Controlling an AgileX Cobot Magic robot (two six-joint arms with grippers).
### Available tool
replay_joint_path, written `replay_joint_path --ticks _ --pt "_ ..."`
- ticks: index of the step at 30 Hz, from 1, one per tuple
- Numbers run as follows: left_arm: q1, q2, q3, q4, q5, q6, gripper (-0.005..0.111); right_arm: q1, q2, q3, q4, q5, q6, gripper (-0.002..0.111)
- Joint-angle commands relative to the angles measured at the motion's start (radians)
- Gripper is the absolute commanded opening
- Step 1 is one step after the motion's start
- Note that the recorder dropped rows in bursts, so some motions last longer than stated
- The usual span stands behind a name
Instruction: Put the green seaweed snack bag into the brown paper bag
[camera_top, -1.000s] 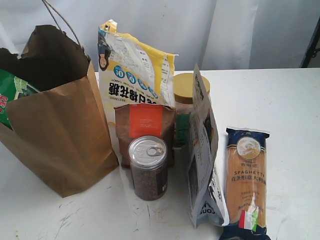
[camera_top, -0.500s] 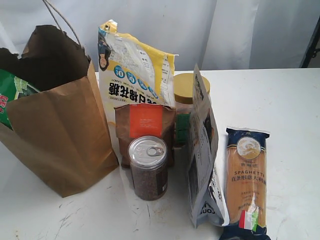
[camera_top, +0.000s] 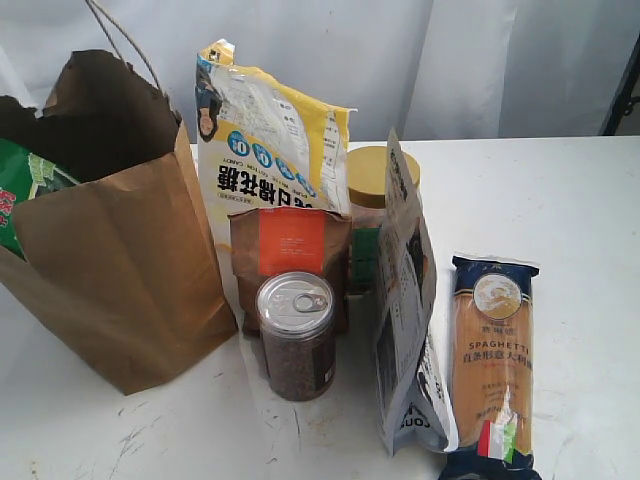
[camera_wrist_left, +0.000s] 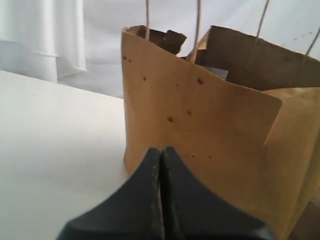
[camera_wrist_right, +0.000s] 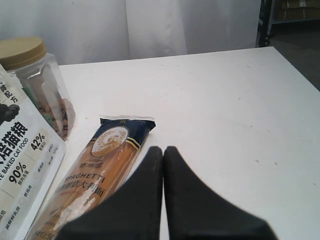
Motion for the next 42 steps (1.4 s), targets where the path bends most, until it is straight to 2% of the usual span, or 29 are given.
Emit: replay_joint_path --ticks 1,9,16,42 --pt "0.045 -0.004 0.025 -0.063 -0.004 0.100 0.001 -0.006 -0.007 0.002 0.002 -0.004 -0.003 0.000" --pt "0.043 -0.004 0.060 -0.057 0.003 0.108 0.001 -0.006 -0.007 0.002 0.002 -0.004 -0.003 0.000" --pt "0.043 -0.004 0.060 0.033 -0.003 0.108 0.001 -0.006 -0.007 0.002 0.002 -0.004 -0.003 0.000" --pt "0.043 -0.004 0.060 0.033 -0.003 0.108 0.001 -0.006 -0.007 0.002 0.002 -0.004 -0.003 0.000"
